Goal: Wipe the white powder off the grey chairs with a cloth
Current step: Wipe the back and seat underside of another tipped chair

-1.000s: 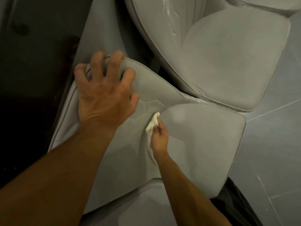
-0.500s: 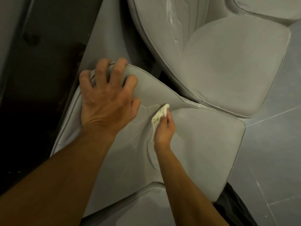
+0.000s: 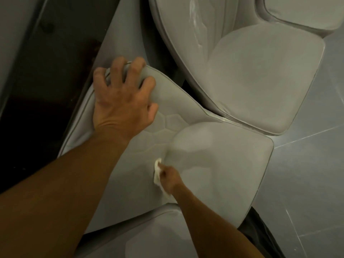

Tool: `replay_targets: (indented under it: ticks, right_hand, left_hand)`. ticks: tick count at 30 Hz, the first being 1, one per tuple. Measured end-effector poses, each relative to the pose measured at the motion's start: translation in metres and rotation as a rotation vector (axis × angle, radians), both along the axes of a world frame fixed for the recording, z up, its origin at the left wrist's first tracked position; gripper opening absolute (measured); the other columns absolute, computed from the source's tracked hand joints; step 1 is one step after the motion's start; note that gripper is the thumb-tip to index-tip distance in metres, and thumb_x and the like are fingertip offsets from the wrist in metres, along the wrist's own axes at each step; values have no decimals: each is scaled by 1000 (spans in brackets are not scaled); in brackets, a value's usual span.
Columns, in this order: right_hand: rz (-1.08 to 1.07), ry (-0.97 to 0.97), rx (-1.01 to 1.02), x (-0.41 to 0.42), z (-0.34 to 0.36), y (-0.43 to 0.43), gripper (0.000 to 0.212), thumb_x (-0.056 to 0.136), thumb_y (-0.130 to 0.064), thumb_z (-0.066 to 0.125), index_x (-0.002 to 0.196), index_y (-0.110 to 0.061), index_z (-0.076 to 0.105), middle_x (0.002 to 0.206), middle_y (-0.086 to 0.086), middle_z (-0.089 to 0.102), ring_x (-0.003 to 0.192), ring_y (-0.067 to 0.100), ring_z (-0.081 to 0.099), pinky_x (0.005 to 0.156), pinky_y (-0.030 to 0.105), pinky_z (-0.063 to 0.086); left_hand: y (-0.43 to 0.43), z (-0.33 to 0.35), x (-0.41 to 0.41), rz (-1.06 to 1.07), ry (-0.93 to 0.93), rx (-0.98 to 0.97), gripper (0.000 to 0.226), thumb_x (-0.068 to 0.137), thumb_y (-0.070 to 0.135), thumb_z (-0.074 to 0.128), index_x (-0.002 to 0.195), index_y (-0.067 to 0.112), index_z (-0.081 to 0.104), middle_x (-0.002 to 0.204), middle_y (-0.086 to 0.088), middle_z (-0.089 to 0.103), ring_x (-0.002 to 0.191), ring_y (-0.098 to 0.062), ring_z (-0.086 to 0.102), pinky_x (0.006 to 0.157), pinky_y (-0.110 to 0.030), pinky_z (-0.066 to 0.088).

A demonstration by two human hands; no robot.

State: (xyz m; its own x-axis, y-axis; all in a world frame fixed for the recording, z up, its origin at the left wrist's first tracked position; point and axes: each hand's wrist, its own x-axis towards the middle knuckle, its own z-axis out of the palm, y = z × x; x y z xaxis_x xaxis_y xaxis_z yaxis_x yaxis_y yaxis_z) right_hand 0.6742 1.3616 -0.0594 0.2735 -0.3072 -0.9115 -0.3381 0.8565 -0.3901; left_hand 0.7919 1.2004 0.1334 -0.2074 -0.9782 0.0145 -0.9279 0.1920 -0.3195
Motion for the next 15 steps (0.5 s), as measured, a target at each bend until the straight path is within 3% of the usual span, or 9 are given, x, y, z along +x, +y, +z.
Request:
replay_targets:
  ticks: [2,4,7,9,12,15]
  right_hand:
    - [355,65,40,-11,-7,29,42,97,-38,57,134,-17,62,136,11,59,126,29,55,109,32,42]
    - [506,192,-22,-18,-22,48,40,99,-26,52,138,-16,57,143,13,54,131,30,51,111,30,38]
    - [294,269,-110,-20,-20,50,44,101,-22,44,146,-23,49,141,12,52,128,31,51,105,28,37]
    - [225,195,-168,-9,-11,45,45,102,-18,43,146,-24,47,133,12,51,125,32,51,96,27,39]
    - [262,135,-222,1,-4,42,38,104,-29,49,140,-20,56,127,10,56,117,25,57,98,19,37]
    - [341,159,-257,-7,-2,30,40,103,-23,48,143,-23,52,135,14,52,121,28,55,107,24,38]
  left_hand:
    - [1,-1,0,-7,-31,-22,31,83,40,51,106,18,51,146,-11,37,129,-37,27,97,-56,33]
    - [1,-2,0,-19,-43,-32,31,83,39,48,105,18,50,146,-10,38,129,-37,27,96,-55,34]
    - [1,-1,0,-24,-42,-24,32,84,40,48,107,17,49,145,-11,37,130,-39,30,96,-57,36]
    - [1,1,0,-21,-47,-19,34,83,41,50,108,17,49,145,-12,36,131,-40,33,96,-58,38]
    - [1,2,-1,-22,-57,-14,37,82,42,52,109,18,49,145,-12,36,131,-40,33,96,-58,39]
    - [1,2,-1,-27,-67,-14,38,81,44,54,109,18,50,145,-11,36,131,-38,30,97,-57,39]
